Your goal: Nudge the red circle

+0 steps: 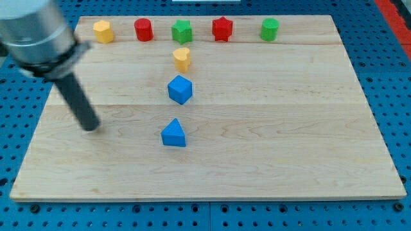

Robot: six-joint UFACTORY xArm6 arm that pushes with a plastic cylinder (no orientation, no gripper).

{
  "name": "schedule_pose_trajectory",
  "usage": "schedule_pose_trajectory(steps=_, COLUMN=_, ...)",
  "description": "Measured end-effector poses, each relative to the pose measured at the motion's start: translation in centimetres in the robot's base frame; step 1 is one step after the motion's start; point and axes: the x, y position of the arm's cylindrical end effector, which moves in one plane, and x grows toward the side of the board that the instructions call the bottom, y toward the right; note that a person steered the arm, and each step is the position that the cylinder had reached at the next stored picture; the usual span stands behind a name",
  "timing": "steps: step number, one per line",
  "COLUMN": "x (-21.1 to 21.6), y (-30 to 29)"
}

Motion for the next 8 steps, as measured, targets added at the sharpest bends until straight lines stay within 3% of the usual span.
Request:
schedule_pose_trajectory(steps=2, x=-0.6, y=-1.3)
schedule_pose_trajectory(steps=3, x=-3.0, y=-1.2)
schedule_pose_trajectory(steps=8, x=-21.1, y=-1.0)
